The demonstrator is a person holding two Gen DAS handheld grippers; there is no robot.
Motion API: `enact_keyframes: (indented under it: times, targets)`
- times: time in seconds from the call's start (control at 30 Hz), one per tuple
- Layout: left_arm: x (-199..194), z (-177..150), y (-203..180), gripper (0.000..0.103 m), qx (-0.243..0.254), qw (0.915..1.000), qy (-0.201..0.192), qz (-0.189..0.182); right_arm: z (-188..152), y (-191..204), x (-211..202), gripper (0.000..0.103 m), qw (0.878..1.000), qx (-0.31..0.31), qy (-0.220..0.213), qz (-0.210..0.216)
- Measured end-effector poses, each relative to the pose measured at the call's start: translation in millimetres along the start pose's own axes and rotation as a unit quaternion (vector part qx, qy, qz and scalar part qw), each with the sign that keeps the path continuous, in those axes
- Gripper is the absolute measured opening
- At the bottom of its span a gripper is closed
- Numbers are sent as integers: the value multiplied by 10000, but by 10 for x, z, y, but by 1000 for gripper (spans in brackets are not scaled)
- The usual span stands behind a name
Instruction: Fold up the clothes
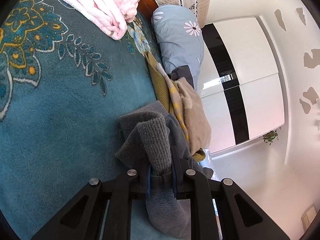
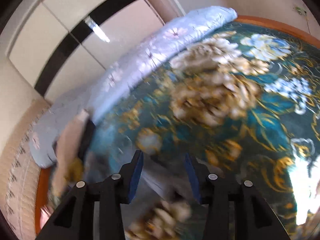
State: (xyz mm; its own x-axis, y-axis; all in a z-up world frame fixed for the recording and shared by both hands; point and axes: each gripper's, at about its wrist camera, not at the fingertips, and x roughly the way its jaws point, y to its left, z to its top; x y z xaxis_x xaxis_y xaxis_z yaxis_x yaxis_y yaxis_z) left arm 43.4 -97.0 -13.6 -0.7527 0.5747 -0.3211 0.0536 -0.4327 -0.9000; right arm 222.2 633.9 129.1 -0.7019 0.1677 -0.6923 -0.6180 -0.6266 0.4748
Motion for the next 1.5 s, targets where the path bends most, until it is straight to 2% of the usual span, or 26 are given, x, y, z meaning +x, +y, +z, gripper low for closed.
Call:
enact_keyframes:
  times: [0.1, 0.2, 0.33, 0.47, 0.53, 0.57, 0.6, 0.7, 0.83, 0.93, 1.0, 1.07, 1.13, 1.27, 1.37, 1.5]
  targets:
    - [2, -8, 3, 16, -4, 10000, 1, 1, -210, -102, 30, 49, 9996, -186, 217, 77]
    - [1, -10, 6, 16, -4, 10000, -9, 0, -362, -18, -22, 59, 9978, -610, 129, 210]
    - [2, -16, 3, 16, 18, 10000, -15, 13, -494, 154, 13, 59, 9919, -1270, -31, -54]
    - [-2, -19, 9, 16, 24, 10000, -16, 23, -569, 204, 243, 58, 9864, -1533, 110, -588]
    - [-5, -18, 21, 16, -7, 10000, -11, 18, -576, 225, 271, 44, 9863, -1529, 132, -605]
    - [-6, -16, 27, 16, -26, 10000, -9, 10, -578, 242, 288, 23, 9859, -1544, 168, -619]
    - [-6, -14, 29, 16, -31, 10000, -9, 6, -574, 282, 316, 10, 9840, -1630, 302, -656]
    - [-8, -2, 27, 16, -1, 10000, -27, 19, -485, 365, 255, 6, 9826, -1704, 254, -691]
    - [-17, 5, 24, 16, 31, 10000, -58, 42, -85, 403, -217, 6, 9874, -1391, -482, -587]
    - [-25, 12, 12, 16, 62, 9999, -70, 55, 248, 412, -666, 6, 9840, -1240, -1116, -631]
    - [-27, 15, -10, 16, 117, 9999, -55, 70, 435, 417, -871, 5, 9807, -1207, -1367, -703]
    - [-22, 19, -30, 16, 176, 9998, -53, 90, 583, 408, -820, 5, 9797, -1277, -1234, -927]
    - [-8, 8, -32, 16, 202, 9997, -46, 125, 644, 347, -558, 5, 9789, -1330, -872, -1285]
    - [21, -8, -15, 16, 218, 9995, -26, 212, 431, 21, 194, 5, 9792, -1122, -158, -1685]
    - [30, -12, -18, 16, 232, 9995, -36, 228, 219, -287, 613, 5, 9800, -687, 289, -1847]
    - [49, -14, -30, 16, 254, 9994, -32, 241, 307, -510, 723, 6, 9817, -203, 283, -1875]
